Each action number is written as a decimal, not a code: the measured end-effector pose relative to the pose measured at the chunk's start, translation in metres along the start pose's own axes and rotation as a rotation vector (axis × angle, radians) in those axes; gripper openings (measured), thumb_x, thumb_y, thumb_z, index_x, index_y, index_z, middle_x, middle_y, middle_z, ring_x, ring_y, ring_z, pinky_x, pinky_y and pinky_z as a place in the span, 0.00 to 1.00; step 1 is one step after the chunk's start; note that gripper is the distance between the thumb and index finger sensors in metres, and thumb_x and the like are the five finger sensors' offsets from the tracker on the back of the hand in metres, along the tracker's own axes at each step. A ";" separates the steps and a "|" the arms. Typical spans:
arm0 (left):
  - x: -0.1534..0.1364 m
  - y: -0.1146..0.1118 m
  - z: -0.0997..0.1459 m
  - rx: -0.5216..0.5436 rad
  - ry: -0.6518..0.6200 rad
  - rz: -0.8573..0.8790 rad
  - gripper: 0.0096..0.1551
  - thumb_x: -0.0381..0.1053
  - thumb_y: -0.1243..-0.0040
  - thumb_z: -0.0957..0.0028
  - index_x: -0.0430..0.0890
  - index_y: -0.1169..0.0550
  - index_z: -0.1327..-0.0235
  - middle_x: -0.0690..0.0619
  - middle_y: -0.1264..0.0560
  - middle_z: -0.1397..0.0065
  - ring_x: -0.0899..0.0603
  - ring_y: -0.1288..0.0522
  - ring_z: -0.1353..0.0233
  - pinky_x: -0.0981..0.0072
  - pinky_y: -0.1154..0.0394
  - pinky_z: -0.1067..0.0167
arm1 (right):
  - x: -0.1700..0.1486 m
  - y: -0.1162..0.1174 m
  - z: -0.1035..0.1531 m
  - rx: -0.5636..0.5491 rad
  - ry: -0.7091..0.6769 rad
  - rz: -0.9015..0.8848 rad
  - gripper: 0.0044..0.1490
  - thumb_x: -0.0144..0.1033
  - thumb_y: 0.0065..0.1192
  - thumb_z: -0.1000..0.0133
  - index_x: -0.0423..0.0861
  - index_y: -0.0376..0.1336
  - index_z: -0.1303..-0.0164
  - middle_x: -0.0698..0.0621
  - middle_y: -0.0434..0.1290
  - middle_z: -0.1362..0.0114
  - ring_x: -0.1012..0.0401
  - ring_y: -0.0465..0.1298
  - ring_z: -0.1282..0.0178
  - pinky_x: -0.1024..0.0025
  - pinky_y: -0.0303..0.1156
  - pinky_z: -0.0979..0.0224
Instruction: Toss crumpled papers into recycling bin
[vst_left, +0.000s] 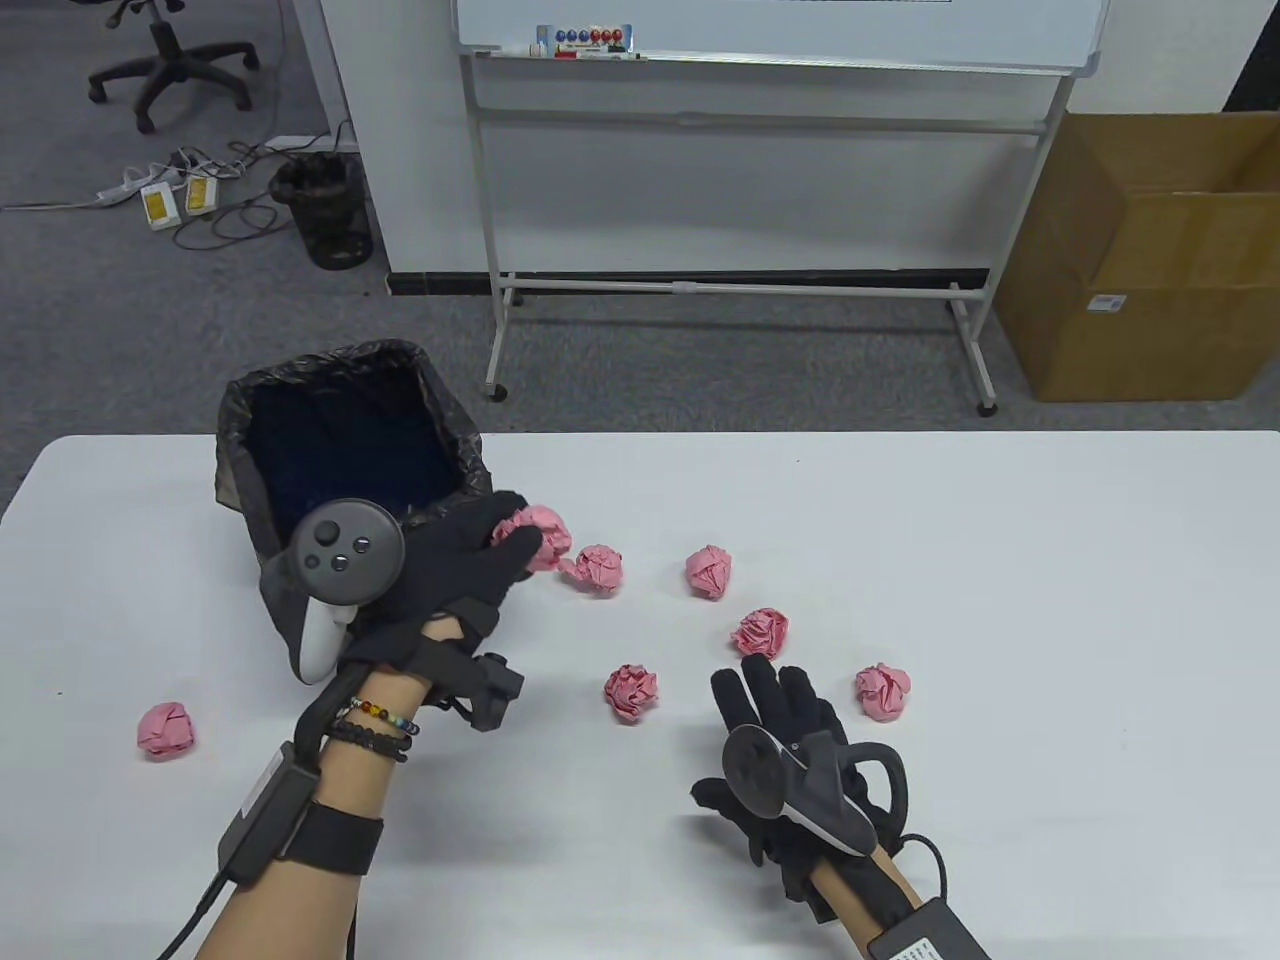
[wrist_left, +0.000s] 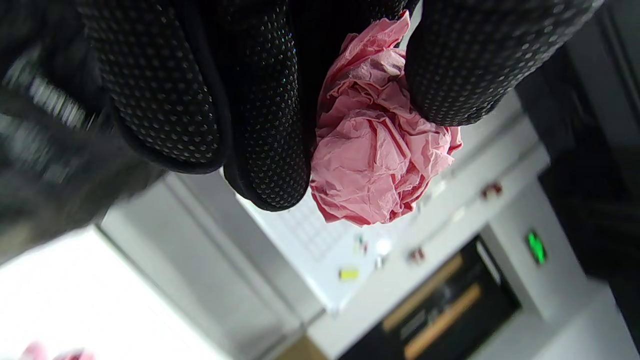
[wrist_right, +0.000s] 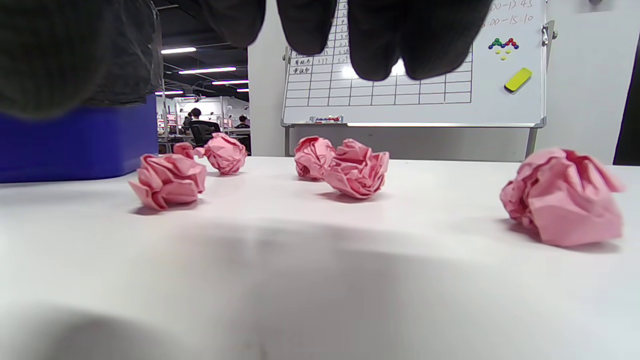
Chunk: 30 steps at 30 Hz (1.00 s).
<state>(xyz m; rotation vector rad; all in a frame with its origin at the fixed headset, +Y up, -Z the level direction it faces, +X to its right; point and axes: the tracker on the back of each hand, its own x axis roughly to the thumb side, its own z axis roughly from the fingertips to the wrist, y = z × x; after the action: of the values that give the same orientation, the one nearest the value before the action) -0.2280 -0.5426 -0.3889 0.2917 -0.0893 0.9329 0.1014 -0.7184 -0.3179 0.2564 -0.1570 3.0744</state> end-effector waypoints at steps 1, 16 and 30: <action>0.000 0.010 -0.002 0.075 0.022 -0.001 0.35 0.62 0.33 0.51 0.44 0.22 0.35 0.41 0.16 0.37 0.47 0.08 0.46 0.58 0.11 0.52 | 0.000 0.000 0.000 0.002 0.000 0.000 0.66 0.72 0.65 0.66 0.60 0.44 0.19 0.52 0.49 0.11 0.44 0.59 0.12 0.47 0.62 0.19; -0.019 0.042 -0.003 0.265 0.156 -0.214 0.56 0.69 0.42 0.49 0.41 0.49 0.18 0.35 0.55 0.13 0.26 0.51 0.17 0.31 0.45 0.28 | -0.006 0.000 -0.001 0.026 0.024 -0.041 0.66 0.72 0.65 0.66 0.60 0.44 0.19 0.52 0.49 0.11 0.43 0.58 0.12 0.46 0.62 0.19; -0.005 -0.004 0.030 0.135 0.024 -0.207 0.54 0.68 0.42 0.48 0.43 0.47 0.18 0.35 0.55 0.13 0.25 0.50 0.18 0.32 0.44 0.28 | -0.005 0.001 0.001 0.028 0.018 -0.028 0.66 0.72 0.65 0.66 0.60 0.44 0.19 0.52 0.49 0.11 0.44 0.58 0.12 0.46 0.61 0.19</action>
<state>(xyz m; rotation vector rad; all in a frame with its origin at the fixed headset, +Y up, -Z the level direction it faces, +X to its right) -0.2261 -0.5569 -0.3621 0.4069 0.0260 0.7375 0.1062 -0.7199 -0.3176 0.2303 -0.1090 3.0523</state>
